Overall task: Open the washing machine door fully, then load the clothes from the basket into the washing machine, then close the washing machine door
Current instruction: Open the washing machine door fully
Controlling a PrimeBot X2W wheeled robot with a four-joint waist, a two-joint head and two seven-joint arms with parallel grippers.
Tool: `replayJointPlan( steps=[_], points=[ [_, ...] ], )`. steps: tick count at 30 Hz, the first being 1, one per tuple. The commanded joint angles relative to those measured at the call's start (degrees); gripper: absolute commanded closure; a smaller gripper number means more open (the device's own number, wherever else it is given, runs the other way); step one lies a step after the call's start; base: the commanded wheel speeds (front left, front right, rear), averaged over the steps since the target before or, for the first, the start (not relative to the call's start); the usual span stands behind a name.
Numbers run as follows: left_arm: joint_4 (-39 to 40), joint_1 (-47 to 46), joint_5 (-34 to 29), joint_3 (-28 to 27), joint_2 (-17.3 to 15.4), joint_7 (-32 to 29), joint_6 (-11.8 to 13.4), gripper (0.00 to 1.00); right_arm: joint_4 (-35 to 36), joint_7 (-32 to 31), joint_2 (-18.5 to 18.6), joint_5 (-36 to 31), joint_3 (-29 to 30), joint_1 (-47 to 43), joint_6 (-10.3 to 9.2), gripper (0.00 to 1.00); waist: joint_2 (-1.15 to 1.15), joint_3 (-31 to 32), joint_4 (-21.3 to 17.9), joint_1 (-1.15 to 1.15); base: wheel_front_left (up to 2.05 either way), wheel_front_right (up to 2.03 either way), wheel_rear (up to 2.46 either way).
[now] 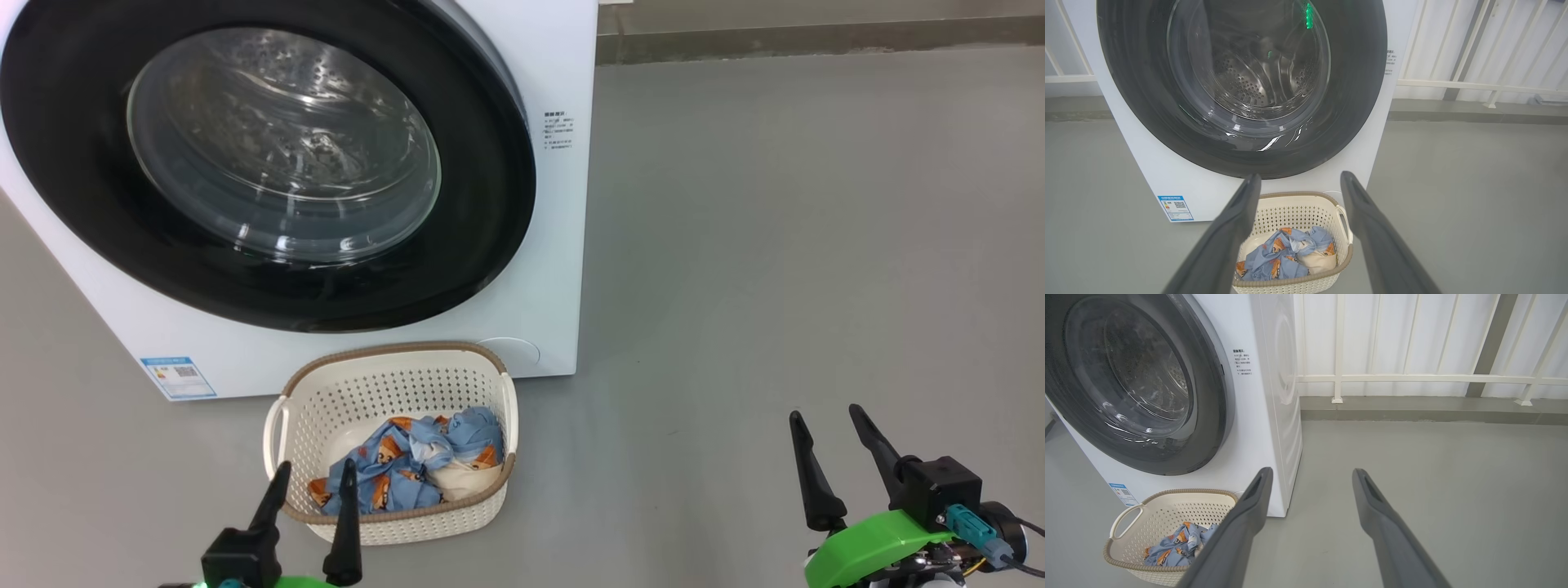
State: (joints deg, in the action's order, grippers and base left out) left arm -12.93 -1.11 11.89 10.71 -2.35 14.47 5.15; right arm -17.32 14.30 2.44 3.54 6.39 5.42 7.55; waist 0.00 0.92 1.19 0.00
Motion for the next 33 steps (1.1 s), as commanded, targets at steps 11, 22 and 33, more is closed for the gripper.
replayJointPlan(
  steps=[11, 22, 33],
  points=[
    [0.8, -1.9, 0.3, -2.2, -0.5, 0.5, 1.1, 0.0, 1.2, 0.7, 0.4, 0.1, -2.3, 1.9, -0.06, 0.34, 0.0, -0.4, 0.2, 0.0, 0.0, 0.0, 0.0],
    [1.6, -2.4, 0.6, -1.7, -0.5, 0.5, 1.2, 0.0, 0.0, 0.7, 0.4, 11.4, -3.5, 2.7, -0.06, 1.0, 0.0, -2.3, 0.6, 0.0, 0.0, 0.0, 0.0],
    [3.8, -5.1, 0.7, 1.2, -0.5, 0.5, 1.4, 0.0, -6.4, -4.1, 0.7, 51.3, -3.6, 12.4, -0.06, 1.0, 0.0, -9.1, 3.3, 0.0, 0.0, 0.0, 0.0]
  ],
)
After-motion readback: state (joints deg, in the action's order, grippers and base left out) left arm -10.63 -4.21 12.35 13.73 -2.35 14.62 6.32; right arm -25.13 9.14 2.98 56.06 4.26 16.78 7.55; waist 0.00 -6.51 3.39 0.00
